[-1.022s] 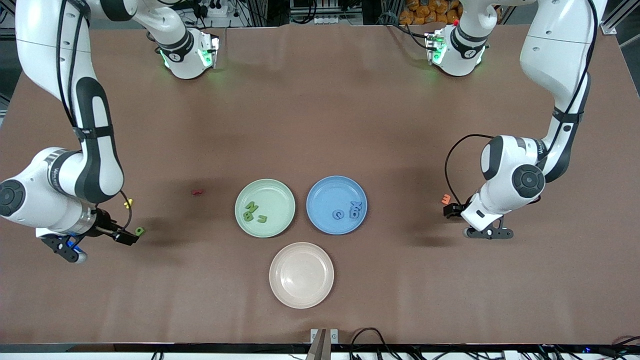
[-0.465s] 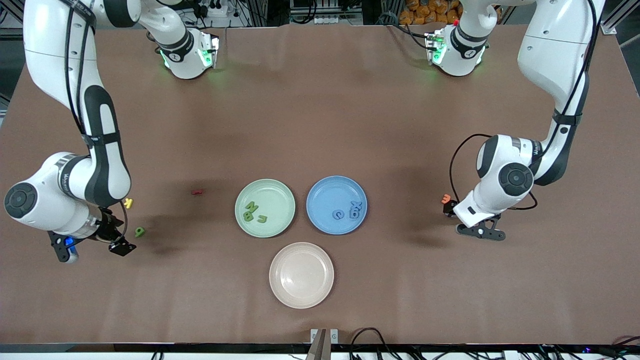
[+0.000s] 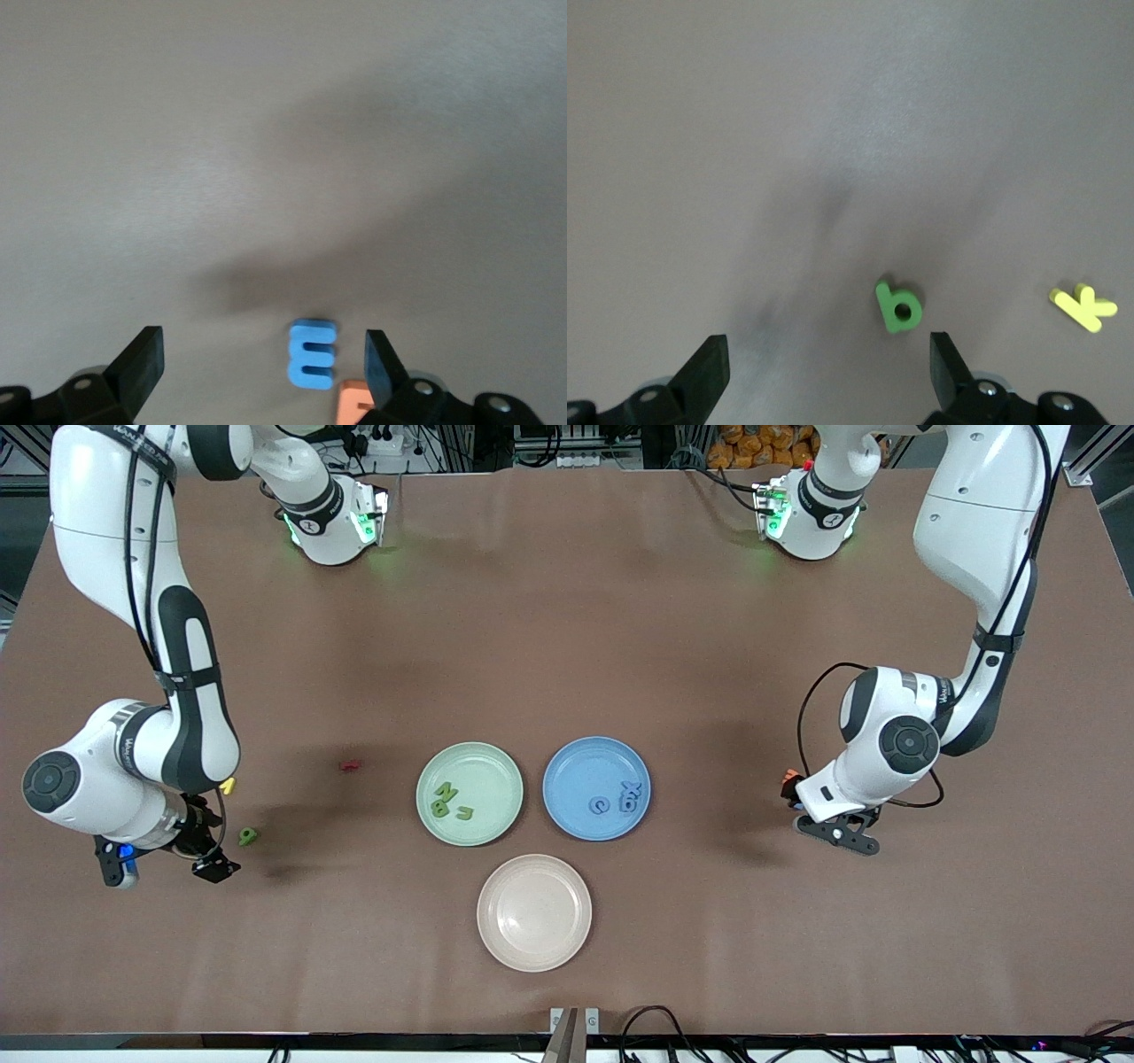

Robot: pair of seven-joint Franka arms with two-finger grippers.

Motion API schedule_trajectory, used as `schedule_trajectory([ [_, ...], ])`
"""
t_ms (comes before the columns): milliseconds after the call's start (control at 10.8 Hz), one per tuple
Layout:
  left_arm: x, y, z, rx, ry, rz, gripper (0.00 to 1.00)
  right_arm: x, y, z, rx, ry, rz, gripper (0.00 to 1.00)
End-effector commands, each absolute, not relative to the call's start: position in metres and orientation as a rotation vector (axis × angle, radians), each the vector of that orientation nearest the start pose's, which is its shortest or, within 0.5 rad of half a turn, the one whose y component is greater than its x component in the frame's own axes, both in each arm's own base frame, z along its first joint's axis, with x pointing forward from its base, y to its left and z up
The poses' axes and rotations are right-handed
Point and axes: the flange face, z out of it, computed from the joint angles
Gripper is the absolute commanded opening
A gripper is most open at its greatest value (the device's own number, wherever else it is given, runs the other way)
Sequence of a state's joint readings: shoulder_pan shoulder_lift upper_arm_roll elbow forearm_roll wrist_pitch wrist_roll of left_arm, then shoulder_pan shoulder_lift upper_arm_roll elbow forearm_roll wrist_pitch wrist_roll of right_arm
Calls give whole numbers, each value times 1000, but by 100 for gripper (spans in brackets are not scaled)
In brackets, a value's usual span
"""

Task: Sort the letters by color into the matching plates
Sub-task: 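Grasp green b with the right gripper while the left gripper grasps blue E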

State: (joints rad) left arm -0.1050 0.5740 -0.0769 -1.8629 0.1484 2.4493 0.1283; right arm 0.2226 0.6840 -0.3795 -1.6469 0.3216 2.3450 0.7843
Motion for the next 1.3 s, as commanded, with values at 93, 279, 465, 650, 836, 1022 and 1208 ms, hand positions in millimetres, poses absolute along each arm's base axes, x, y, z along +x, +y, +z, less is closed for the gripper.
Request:
schedule_trajectory([
  [93,626,-116,187,-3048,694,17,100,669,-81,211,-2661,1638,-148,100],
  [279,625,-112,179,-3043,730,37,100,663,-84,202,-2659,1650,-149,100],
  [465,625,-111,175,-3041,740,44,100,658,-86,189,-2662,1655,-176,100],
  [650,624,-110,171,-3043,738,56,100,659,-82,184,-2661,1648,-182,100],
  [836,624,-106,170,-3042,733,59,100,659,-79,183,-2663,1641,-181,100],
  [1022,623,-102,168,-3041,744,64,100,659,-74,177,-2672,1631,-170,84],
  [1208,622,-101,167,-3042,742,69,100,659,-72,177,-2691,1599,-169,65],
])
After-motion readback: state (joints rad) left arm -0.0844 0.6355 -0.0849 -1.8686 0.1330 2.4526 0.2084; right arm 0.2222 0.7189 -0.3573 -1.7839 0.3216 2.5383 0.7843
